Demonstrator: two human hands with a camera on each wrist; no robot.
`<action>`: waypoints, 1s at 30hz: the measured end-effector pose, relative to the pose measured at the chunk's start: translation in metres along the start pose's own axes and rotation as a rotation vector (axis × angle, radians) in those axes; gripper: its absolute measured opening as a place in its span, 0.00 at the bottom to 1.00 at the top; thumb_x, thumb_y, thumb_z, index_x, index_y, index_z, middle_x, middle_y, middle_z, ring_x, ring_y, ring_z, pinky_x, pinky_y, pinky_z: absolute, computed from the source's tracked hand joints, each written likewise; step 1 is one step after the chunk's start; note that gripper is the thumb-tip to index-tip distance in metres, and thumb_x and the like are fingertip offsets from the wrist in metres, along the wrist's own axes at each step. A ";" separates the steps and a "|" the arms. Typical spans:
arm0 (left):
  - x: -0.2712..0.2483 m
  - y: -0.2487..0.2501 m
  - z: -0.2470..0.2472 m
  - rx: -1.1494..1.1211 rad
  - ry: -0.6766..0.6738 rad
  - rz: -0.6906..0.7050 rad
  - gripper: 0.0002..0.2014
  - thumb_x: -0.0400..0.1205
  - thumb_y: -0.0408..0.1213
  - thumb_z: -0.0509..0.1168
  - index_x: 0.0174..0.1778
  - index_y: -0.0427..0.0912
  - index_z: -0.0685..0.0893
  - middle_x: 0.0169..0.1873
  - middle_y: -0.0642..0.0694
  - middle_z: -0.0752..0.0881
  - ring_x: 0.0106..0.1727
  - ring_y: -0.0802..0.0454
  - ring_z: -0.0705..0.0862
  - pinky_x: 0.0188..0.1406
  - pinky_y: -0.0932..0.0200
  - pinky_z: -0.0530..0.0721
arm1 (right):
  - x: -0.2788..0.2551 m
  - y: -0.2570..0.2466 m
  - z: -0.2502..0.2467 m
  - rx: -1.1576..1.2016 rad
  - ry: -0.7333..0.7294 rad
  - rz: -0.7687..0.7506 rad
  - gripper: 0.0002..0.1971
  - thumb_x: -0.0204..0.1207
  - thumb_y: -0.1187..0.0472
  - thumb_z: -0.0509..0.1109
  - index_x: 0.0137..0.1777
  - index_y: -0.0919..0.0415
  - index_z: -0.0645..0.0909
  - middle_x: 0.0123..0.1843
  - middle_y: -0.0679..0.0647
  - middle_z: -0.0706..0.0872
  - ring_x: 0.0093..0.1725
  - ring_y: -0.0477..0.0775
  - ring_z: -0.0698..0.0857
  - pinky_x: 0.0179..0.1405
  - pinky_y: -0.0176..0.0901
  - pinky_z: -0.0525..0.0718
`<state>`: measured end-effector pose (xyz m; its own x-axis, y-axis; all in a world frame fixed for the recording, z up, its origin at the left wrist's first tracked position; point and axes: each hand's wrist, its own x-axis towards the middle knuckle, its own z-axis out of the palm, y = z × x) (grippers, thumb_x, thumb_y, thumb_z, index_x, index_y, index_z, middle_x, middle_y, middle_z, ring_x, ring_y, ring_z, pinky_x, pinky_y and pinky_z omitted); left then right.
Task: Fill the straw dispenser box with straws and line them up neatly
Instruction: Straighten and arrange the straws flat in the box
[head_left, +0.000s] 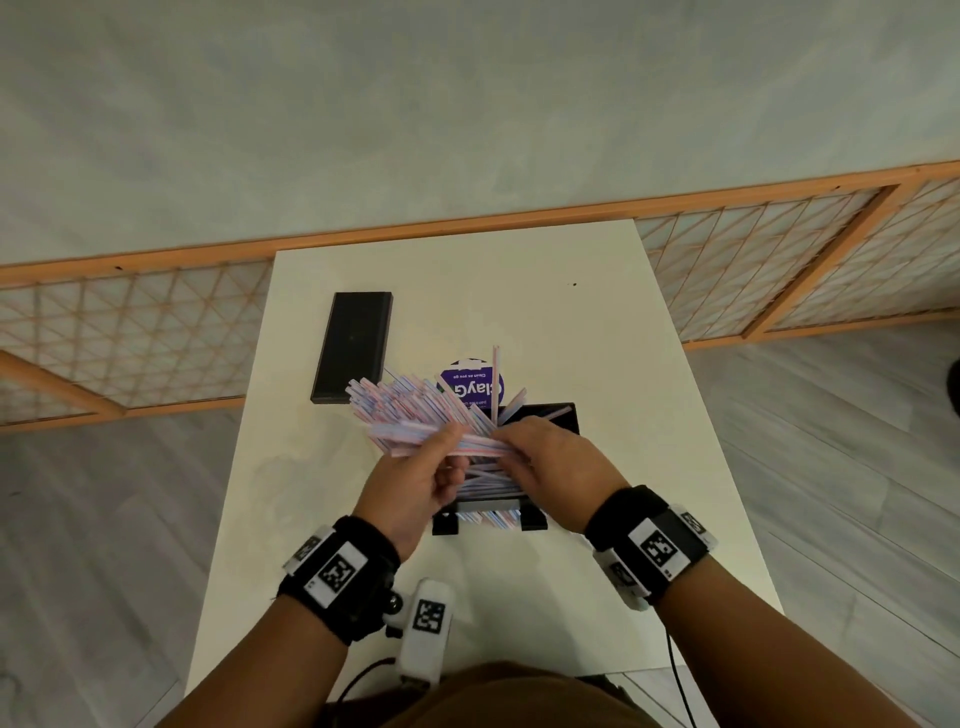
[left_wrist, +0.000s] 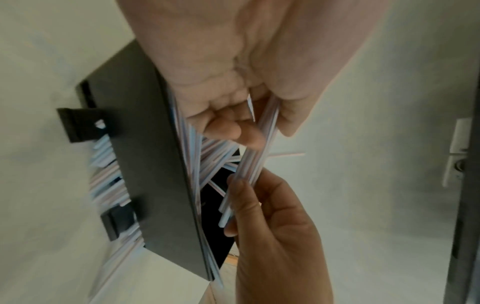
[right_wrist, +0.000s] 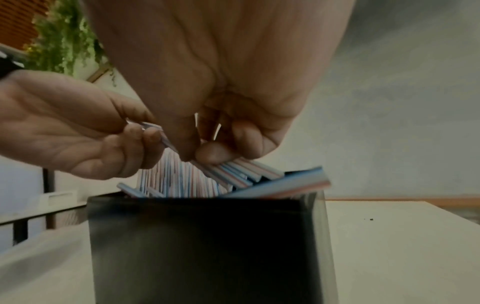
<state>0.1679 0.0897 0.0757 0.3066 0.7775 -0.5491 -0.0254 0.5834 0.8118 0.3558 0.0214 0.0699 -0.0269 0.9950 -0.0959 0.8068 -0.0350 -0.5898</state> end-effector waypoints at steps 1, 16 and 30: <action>-0.002 -0.002 -0.005 0.009 -0.001 -0.038 0.12 0.83 0.47 0.73 0.48 0.40 0.89 0.36 0.40 0.85 0.32 0.53 0.81 0.31 0.60 0.78 | 0.001 0.000 0.003 -0.046 -0.023 0.009 0.15 0.86 0.50 0.59 0.67 0.48 0.81 0.56 0.51 0.84 0.55 0.55 0.84 0.54 0.53 0.84; -0.011 -0.003 -0.053 0.435 0.285 0.166 0.11 0.87 0.44 0.69 0.46 0.40 0.89 0.34 0.45 0.90 0.28 0.56 0.82 0.34 0.58 0.80 | 0.002 0.008 0.010 -0.164 -0.124 0.029 0.14 0.85 0.49 0.63 0.66 0.49 0.83 0.58 0.50 0.84 0.56 0.55 0.85 0.54 0.51 0.85; 0.007 0.013 -0.058 0.430 0.477 0.242 0.14 0.84 0.40 0.73 0.63 0.43 0.82 0.49 0.44 0.89 0.44 0.48 0.91 0.41 0.56 0.88 | 0.007 0.011 0.022 -0.122 -0.122 -0.007 0.21 0.82 0.50 0.61 0.74 0.48 0.78 0.61 0.52 0.80 0.53 0.56 0.85 0.52 0.51 0.87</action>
<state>0.1142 0.1165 0.0712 -0.1156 0.9502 -0.2896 0.3696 0.3117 0.8754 0.3519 0.0260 0.0454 -0.0983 0.9762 -0.1931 0.8717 -0.0091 -0.4900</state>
